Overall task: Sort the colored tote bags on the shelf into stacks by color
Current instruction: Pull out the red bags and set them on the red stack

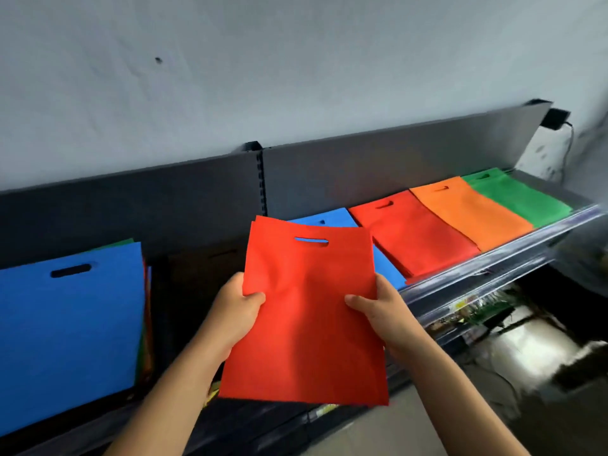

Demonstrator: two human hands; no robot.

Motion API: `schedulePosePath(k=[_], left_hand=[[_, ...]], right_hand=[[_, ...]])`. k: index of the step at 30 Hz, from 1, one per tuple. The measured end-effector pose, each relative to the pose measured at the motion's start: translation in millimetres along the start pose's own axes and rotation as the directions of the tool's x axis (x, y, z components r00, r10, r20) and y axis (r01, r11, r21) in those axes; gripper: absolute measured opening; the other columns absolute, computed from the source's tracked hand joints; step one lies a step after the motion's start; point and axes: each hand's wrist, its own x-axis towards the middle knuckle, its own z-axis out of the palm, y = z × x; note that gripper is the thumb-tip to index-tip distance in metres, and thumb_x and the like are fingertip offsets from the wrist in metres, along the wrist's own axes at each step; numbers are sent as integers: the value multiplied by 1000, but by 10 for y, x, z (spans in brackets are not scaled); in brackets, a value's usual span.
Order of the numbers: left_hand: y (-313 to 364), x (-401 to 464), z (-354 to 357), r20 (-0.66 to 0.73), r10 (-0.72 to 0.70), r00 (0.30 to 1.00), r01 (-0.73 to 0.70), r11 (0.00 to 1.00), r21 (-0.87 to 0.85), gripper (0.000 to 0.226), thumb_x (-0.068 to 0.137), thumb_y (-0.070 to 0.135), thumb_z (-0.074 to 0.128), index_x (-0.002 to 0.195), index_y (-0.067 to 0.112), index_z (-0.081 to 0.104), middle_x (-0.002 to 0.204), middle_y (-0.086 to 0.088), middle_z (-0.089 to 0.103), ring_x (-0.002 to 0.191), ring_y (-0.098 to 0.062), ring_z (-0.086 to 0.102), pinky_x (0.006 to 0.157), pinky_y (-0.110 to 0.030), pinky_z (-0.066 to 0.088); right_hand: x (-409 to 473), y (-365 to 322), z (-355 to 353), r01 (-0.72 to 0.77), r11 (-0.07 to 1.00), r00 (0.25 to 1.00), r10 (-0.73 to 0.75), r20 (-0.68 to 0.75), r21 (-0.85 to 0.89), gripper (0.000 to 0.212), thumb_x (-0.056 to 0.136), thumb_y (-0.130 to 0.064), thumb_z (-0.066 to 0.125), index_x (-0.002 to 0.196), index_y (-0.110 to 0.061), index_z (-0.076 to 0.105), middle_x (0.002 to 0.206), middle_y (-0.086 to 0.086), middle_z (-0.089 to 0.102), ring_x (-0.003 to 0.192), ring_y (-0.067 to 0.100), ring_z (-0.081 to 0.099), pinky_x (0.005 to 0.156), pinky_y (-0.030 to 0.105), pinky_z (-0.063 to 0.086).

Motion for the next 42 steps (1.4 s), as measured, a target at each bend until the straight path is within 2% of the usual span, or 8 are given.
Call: schedulePosePath(k=[9,15,19,23,27,30,34,42], left_hand=[[831,98,1559,83,130,988,-138,986,97,11,89,11,59,97,16,65,93,0,74,86,-21,70,81,-41,57],[1157,185,2202,89,147,985,-156,982,109,7,92,14,52,90,11,57,83,-2,64,71,-22,57,61,-34,41],[1181,346,2405,107,89,990,-101,988,119,12,91,11,45,81,16,45,77,0,50,68,-20,45,62,-36,36],[1176,652,2495,149,29,988,-58,980,193,13,90,20,44,94,10,51,90,-9,60,78,-26,54,70,-39,45],[1190,992,2540,186,-10,982,-31,976,214,32,95,37,45,103,9,58,101,-9,67,92,-29,65,85,-44,53],[1229,1281,2557,219,-26,975,-20,978,207,54,97,52,43,100,1,57,83,0,56,74,-18,53,72,-37,44],[1297,1560,2600,246,-20,969,-38,973,226,32,99,41,47,78,18,50,73,3,47,66,-14,43,66,-34,35],[1298,1990,2905,212,-105,972,37,952,303,29,104,36,47,80,19,44,70,0,47,58,-15,45,51,-24,36]], right_hand=[[121,-69,-1660,-39,997,996,34,-81,-65,33,96,-8,68,127,-18,61,110,7,81,95,25,80,87,49,65],[310,-222,-2335,-41,994,993,30,-114,-96,33,92,-10,63,123,-18,61,108,9,81,93,29,80,87,54,65],[524,-204,-2460,-82,990,988,66,-140,-112,28,90,-11,60,117,-16,63,102,13,80,89,35,80,86,60,64],[852,-236,-2441,-123,991,977,111,-182,-56,23,91,-15,61,114,-10,61,107,30,73,88,47,76,75,59,64],[1198,-355,-2466,-138,989,969,126,-212,-46,17,97,-12,62,113,-9,64,97,23,76,79,39,78,62,52,65],[1513,-471,-2590,-126,990,966,109,-234,-61,12,100,-12,63,112,-15,67,94,17,79,68,29,78,57,40,63],[1897,-537,-2737,-104,994,969,91,-230,-46,14,102,-8,63,109,-15,72,92,16,80,67,28,76,63,44,65],[2771,-422,-2876,-106,963,987,73,-141,-247,14,98,-7,63,107,-12,72,81,7,78,63,22,71,61,35,57]])
